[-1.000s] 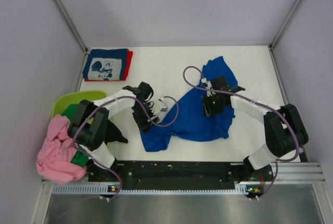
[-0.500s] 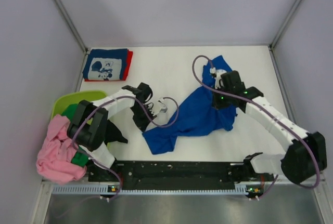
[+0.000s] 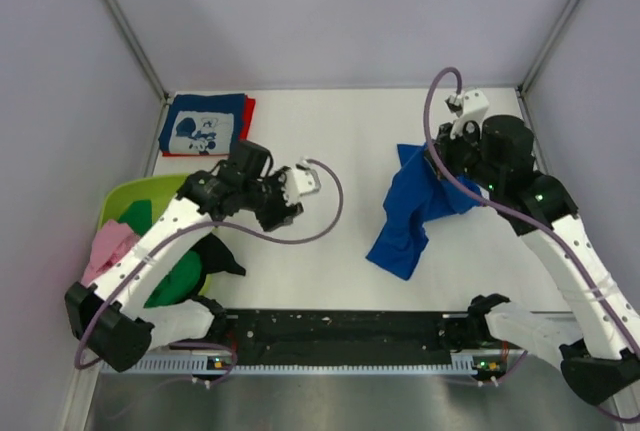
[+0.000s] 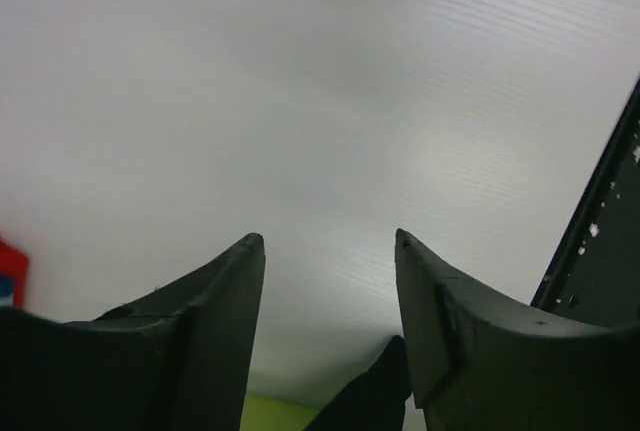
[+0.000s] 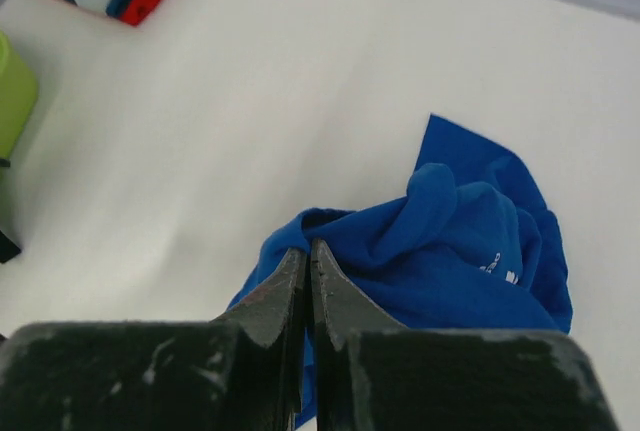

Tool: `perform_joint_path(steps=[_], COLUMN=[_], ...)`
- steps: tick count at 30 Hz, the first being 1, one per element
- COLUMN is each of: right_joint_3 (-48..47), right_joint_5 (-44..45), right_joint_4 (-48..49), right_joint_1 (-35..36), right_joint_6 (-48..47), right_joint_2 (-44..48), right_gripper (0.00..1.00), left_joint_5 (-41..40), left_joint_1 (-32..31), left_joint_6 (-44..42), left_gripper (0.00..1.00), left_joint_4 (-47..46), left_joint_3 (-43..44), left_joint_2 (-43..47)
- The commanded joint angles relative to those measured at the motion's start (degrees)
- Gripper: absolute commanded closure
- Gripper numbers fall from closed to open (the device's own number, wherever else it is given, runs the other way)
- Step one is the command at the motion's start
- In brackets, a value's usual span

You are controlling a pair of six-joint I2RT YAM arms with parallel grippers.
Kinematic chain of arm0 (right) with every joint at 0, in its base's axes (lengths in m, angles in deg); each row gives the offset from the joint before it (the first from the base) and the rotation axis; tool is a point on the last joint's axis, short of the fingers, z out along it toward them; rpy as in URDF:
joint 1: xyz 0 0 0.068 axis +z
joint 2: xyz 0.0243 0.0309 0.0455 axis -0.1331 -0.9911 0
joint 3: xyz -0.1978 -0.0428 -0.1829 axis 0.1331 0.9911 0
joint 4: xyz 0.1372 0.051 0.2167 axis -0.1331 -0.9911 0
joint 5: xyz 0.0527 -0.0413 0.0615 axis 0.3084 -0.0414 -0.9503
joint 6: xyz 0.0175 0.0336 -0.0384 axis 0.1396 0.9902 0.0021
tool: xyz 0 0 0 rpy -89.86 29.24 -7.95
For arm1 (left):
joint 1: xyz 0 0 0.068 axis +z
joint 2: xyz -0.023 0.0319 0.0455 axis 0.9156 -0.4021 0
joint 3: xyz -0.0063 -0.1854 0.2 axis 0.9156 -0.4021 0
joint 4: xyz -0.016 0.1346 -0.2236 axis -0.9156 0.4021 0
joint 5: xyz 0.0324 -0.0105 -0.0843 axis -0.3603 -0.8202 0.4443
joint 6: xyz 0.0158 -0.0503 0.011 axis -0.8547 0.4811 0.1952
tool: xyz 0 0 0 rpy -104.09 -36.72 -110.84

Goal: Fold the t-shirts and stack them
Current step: Flatten out the tshirt

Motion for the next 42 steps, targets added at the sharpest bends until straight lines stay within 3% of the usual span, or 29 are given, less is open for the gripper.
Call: perform_joint_path(steps=[1,5,9,16,21,24,25,27,29,32,35,38,42], right_joint_3=[2.86,4.35,6.46,9.45,10.42,10.6,10.6,10.68,11.03,11.39,11.82,13.23,15.95], right_joint_5=[-0.8,-2.03,-4.4,-3.62,-2.56,-2.38,-2.29,-1.68,-1.5,1.21,0.97,-5.34,-10.64], right_joint_4=[0.2,0.72,2.91,4.94,5.03,5.12,5.12,5.12,5.12,3.89,2.13,2.13,3.27], right_joint_1=[-0.38,-2.93,-6.71,-8.56,-9.44,-9.44,-9.35,-9.35,-9.35,-9.44,-8.74,-4.89,6.53], right_joint_6=[-1.06,-1.5,-0.54,0.34,0.43,0.52,0.69,0.87,0.96,1.57,2.54,1.76,-1.75], right_joint_2=[-3.53,-5.82,-8.1,-10.39,-10.13,-10.22,-10.3,-10.3,-10.22,-10.48,-10.92,-11.01,-10.13], right_gripper=[1.0,1.0,1.0,1.0,1.0,1.0,1.0,1.0,1.0,1.0,1.0,0.97,0.76], left_joint_5=[6.49,8.49,8.59,6.48,1.84,-1.77,-2.56,-4.15,-8.08,-20.19,-26.2,-25.96,-21.04], left_joint_1=[-12.12,-21.63,-28.49,-35.61,-38.17,-38.26,-38.35,-38.52,-38.61,-38.44,-35.55,-28.44,-17.54], left_joint_6=[-7.77,-14.61,-22.35,-18.94,-18.85,-19.03,-19.29,-19.64,-19.21,-15.69,-15.34,-14.38,-12.27], left_gripper=[0.36,0.32,0.32,0.31,0.35,0.42,0.5,0.68,1.0,1.0,1.0,1.0,1.0], left_joint_4=[-9.77,-20.09,-24.75,-26.61,-29.15,-29.51,-29.07,-28.46,-28.63,-31.69,-38.62,-40.85,-35.76], left_joint_3=[-10.1,-15.92,-15.06,-4.52,-2.83,-2.22,-2.22,-2.48,-3.01,-4.58,-12.21,-17.76,-21.45], left_joint_2=[-0.77,-4.09,-10.42,-27.2,-34.77,-36.97,-37.41,-37.59,-37.42,-34.71,-25.85,-16.62,-8.7])
